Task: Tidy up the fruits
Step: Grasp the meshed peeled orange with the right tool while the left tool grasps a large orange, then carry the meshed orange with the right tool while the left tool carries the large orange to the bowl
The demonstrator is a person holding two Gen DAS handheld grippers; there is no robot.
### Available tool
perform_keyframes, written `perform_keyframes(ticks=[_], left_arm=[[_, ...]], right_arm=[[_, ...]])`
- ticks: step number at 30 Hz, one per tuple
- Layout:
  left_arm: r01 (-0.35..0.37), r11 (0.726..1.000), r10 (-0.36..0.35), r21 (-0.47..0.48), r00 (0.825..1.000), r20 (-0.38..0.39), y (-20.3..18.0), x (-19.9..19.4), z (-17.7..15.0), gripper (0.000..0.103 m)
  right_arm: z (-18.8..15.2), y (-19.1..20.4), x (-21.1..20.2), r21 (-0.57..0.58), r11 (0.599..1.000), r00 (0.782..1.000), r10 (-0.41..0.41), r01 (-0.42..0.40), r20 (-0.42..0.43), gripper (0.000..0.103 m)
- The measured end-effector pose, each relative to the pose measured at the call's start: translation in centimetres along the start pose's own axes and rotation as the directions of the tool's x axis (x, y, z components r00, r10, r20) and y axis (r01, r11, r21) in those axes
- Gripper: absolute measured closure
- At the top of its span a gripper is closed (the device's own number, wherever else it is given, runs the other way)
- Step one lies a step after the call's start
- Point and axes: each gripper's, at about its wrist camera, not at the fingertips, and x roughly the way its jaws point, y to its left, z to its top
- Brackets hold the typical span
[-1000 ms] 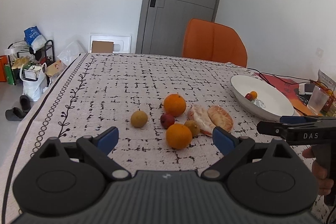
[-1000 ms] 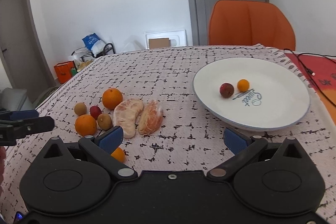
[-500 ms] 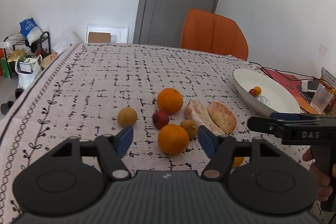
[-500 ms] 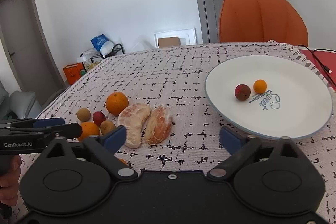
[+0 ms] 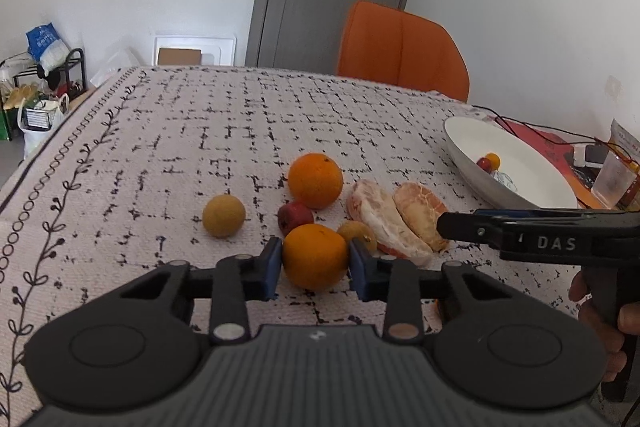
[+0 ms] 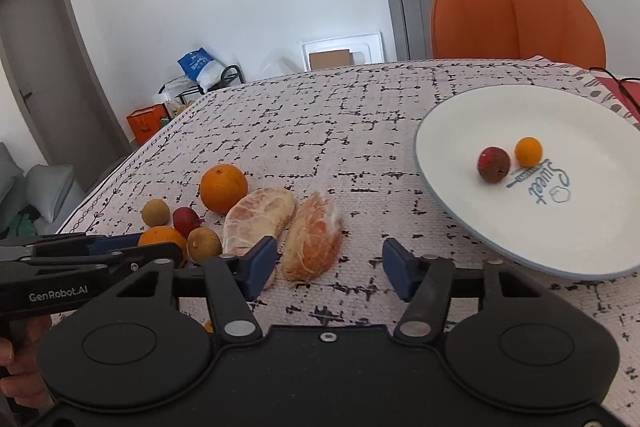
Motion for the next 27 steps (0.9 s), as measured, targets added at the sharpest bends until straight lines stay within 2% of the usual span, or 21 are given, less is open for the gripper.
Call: perform_keyframes(ticks=[9, 16, 19, 21, 24, 27], left_arm=[[-0.03, 0.999, 0.031, -0.038, 0.999, 0.017, 1.6, -0.6, 0.5, 0.069], [-0.04, 0.997, 0.041, -0.059, 0.999, 0.023, 2.5, -0.8, 0.7, 0.069], [-0.04, 0.997, 0.042, -0.062, 0.999, 0.021, 2.6, -0.8, 0.7, 0.069], [-0.041, 0.997, 0.042, -0.063, 0.999, 0.02, 2.6, -0.8, 0.6, 0.069], [-0.039, 0.997, 0.04, -0.061, 0.999, 0.025, 2.5, -1.0, 0.6, 0.069], [-0.035, 0.998, 0.037, -0.054, 0.999, 0.032, 2.2, -1.3, 0.7, 0.069]], right_arm=[[0.5, 0.9, 1.8, -0.03, 0.999, 1.0, -0.015, 0.015, -0.015, 0.056], [0.8, 1.6, 2.4, -0.056, 0.998, 1.0, -0.027, 0.027, -0.01, 0.058], [0.7, 1.8, 2.5, -0.068, 0.997, 0.999, -0.036, 0.036, -0.003, 0.061], [0.7, 2.0, 2.6, -0.089, 0.994, 0.998, -0.058, 0.057, -0.006, 0.069], [0.3, 2.6, 2.5, -0.146, 0.986, 0.997, -0.083, 0.081, -0.002, 0.071], [0.2, 2.5, 2.3, -0.148, 0.985, 0.996, -0.086, 0.084, -0.002, 0.073]])
